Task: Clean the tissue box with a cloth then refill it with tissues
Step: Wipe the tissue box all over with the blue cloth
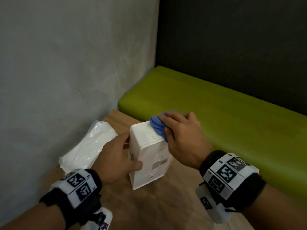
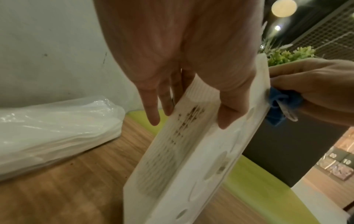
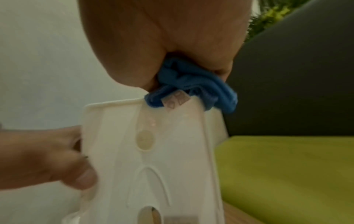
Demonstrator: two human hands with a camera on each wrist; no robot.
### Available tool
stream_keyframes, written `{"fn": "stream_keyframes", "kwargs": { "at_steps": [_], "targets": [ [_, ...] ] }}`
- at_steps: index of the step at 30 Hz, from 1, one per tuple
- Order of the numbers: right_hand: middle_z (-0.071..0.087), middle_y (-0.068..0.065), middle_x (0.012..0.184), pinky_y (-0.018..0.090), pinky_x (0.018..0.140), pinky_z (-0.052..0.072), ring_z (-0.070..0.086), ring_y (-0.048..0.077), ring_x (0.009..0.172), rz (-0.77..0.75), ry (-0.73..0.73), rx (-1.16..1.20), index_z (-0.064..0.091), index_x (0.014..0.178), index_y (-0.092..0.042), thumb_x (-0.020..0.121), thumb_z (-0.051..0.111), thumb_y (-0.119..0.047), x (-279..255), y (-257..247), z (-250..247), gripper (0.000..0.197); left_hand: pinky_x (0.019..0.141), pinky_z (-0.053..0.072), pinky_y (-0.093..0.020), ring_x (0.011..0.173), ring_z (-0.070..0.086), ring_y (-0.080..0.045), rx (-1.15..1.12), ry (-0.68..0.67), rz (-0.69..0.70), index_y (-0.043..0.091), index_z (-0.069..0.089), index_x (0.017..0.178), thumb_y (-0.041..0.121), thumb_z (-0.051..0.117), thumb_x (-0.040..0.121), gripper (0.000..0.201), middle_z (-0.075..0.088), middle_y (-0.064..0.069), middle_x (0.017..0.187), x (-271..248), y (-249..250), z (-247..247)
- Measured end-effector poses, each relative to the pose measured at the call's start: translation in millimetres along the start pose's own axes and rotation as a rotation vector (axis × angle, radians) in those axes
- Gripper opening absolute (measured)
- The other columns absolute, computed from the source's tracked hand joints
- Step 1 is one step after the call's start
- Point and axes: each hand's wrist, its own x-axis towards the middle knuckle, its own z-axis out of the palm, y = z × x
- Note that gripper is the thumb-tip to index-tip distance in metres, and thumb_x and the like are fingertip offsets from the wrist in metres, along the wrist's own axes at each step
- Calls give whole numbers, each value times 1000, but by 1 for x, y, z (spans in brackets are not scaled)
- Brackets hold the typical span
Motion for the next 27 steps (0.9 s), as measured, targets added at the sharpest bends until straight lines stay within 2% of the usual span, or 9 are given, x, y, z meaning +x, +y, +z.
{"fn": "stream_keyframes", "kwargs": {
  "at_steps": [3, 7, 10, 11, 14, 17, 21, 24, 27],
  "targets": [
    [55, -6, 139, 46, 85, 42, 53, 30, 104, -144, 4, 43, 54, 134, -28, 90, 28, -33, -3, -27, 1, 51, 84, 56, -36, 96, 64, -8, -38, -1, 4, 29, 56, 116, 41, 79, 45, 75, 66, 15, 104, 4, 9, 0],
    [59, -4, 135, 38, 87, 37, 57, 23, 112, -59, 8, 88, 59, 128, -30, 92, 34, -32, 6, -7, 2, 44, 85, 57, -43, 98, 65, -13, -66, -17, -6, 30, 56, 115, 41, 78, 41, 79, 64, 13, 107, 4, 7, -4],
    [70, 3, 103, 32, 75, 30, 55, 24, 84, 135, 42, 206, 60, 85, -38, 93, 43, -19, 9, 20, -1, 26, 85, 57, -42, 99, 63, -12, 3, -43, 3, 32, 54, 117, 41, 78, 43, 78, 62, 12, 111, 5, 11, -6],
    [68, 3, 98, 32, 75, 29, 54, 24, 83, 159, 41, 219, 59, 84, -38, 94, 45, -18, 8, 22, -2, 26, 85, 57, -42, 98, 63, -12, 14, -46, 11, 31, 54, 117, 42, 78, 44, 78, 62, 11, 111, 5, 13, -6],
    [64, 1, 128, 35, 86, 27, 55, 20, 117, 63, 57, 135, 63, 121, -25, 96, 44, -26, 5, 1, -2, 31, 84, 56, -42, 97, 63, -14, 30, -42, 13, 28, 54, 118, 42, 77, 45, 78, 63, 8, 110, 7, 19, -4],
    [61, -2, 133, 32, 86, 25, 53, 18, 122, -96, 63, 171, 59, 129, -26, 93, 43, -35, 5, -26, -3, 41, 77, 57, -39, 88, 65, -14, 40, -24, 8, 26, 54, 108, 40, 76, 44, 69, 66, 7, 99, 9, 22, -3],
    [63, -2, 131, 28, 87, 26, 54, 17, 120, 49, 60, 231, 61, 128, -28, 92, 44, -38, 4, 0, 2, 42, 83, 57, -40, 97, 64, -12, 20, -55, 0, 30, 55, 119, 45, 75, 40, 83, 64, 12, 109, 5, 20, -6],
    [73, 6, 103, 39, 84, 44, 63, 28, 96, 247, 107, 258, 69, 111, -23, 93, 45, -31, 3, 23, 7, 31, 85, 57, -42, 96, 64, -13, 45, -64, 9, 30, 56, 119, 47, 73, 37, 86, 64, 11, 109, 7, 23, -6],
    [71, 2, 100, 39, 86, 41, 61, 24, 95, 167, 129, 208, 68, 108, -26, 93, 42, -31, 5, 7, 5, 31, 84, 56, -42, 94, 63, -13, 67, -76, 13, 29, 56, 117, 42, 77, 40, 80, 64, 11, 105, 13, 30, -7]
  ]
}}
